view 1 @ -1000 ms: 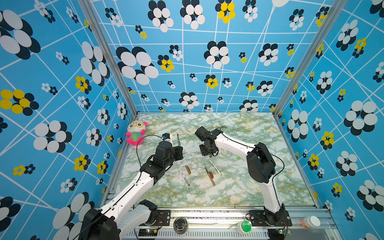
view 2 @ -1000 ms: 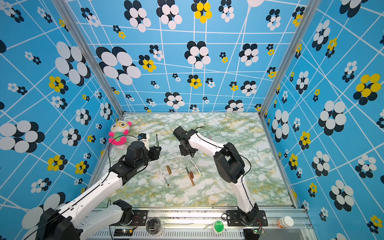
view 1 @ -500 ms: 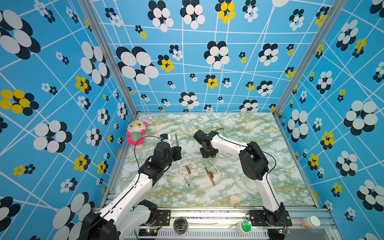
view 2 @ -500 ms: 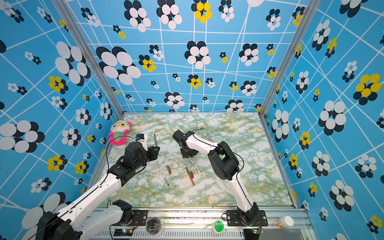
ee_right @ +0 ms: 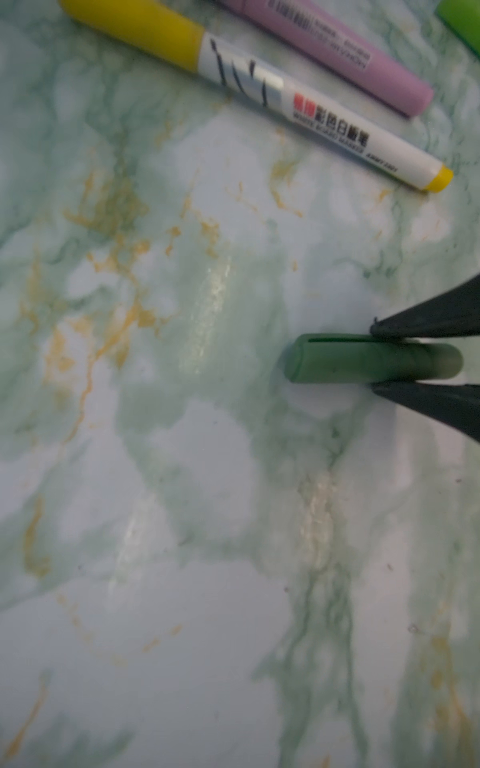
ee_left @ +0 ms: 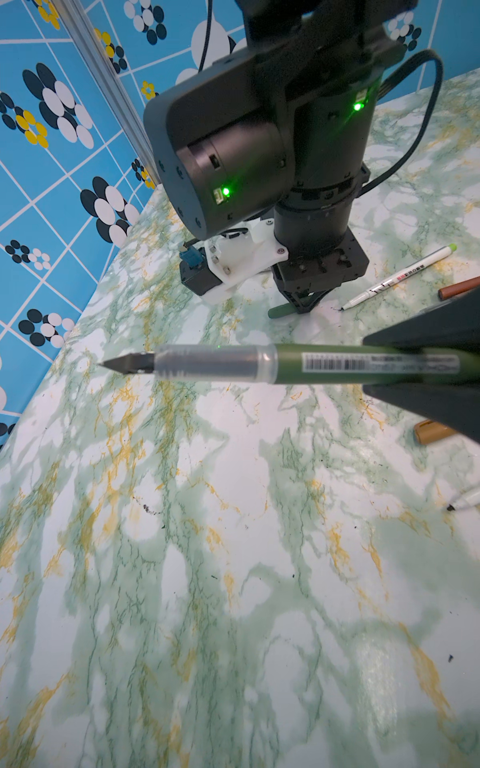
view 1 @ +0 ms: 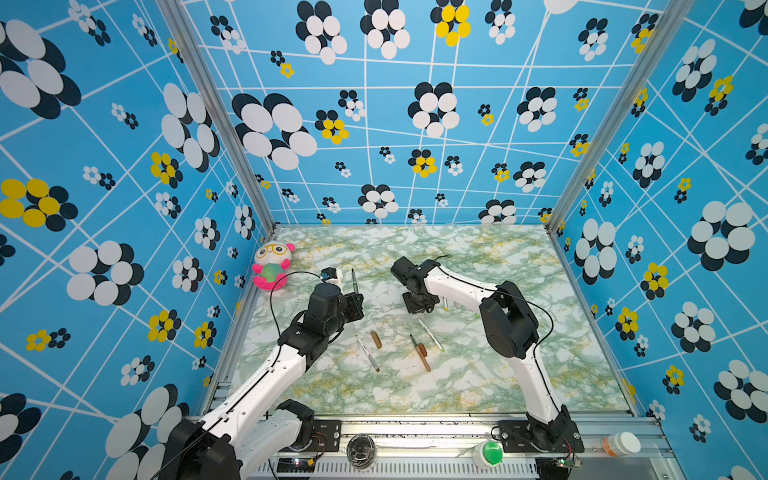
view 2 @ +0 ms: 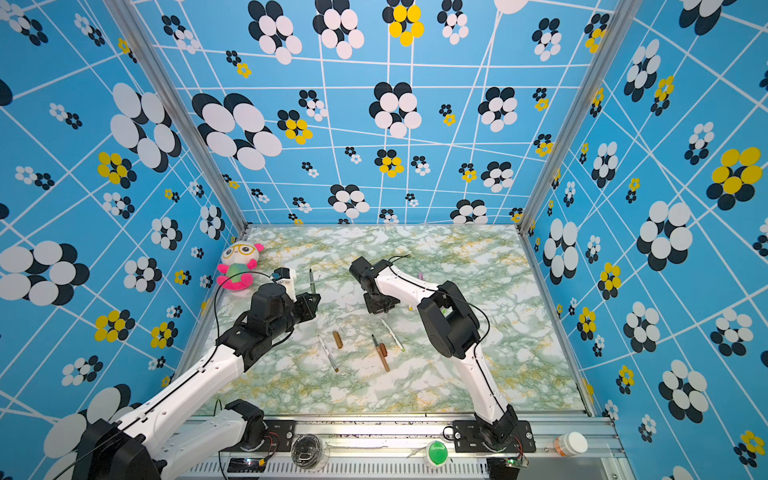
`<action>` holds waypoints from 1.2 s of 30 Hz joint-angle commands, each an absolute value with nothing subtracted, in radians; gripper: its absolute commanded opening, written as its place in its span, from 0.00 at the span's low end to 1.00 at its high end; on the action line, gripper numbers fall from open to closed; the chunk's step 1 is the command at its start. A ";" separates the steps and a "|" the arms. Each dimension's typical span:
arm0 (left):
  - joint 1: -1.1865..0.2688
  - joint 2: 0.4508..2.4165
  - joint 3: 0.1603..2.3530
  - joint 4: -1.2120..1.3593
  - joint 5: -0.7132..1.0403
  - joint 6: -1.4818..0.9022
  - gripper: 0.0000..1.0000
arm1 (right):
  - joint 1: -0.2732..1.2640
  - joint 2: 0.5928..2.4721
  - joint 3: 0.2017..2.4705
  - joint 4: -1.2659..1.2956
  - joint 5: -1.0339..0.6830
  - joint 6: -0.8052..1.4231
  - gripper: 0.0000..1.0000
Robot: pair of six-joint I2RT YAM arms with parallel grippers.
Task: Insert the pens into the pen caps
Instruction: 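Lift the green cap with the right gripper toward the pen held by the left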
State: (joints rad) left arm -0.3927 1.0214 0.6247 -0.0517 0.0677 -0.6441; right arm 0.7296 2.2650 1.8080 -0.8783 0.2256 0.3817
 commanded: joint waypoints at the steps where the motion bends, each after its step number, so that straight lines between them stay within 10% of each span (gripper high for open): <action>1: -0.384 1.035 0.656 -0.029 0.088 -0.654 0.00 | 0.716 2.293 1.784 -0.868 0.199 0.397 0.19; 22: -0.386 1.058 0.664 -0.013 0.129 -0.676 0.00 | 0.654 2.233 1.743 -0.797 0.079 0.420 0.11; 36: -0.504 1.145 0.724 0.111 0.378 -0.533 0.00 | 0.530 1.753 1.398 -0.289 -0.219 0.769 0.08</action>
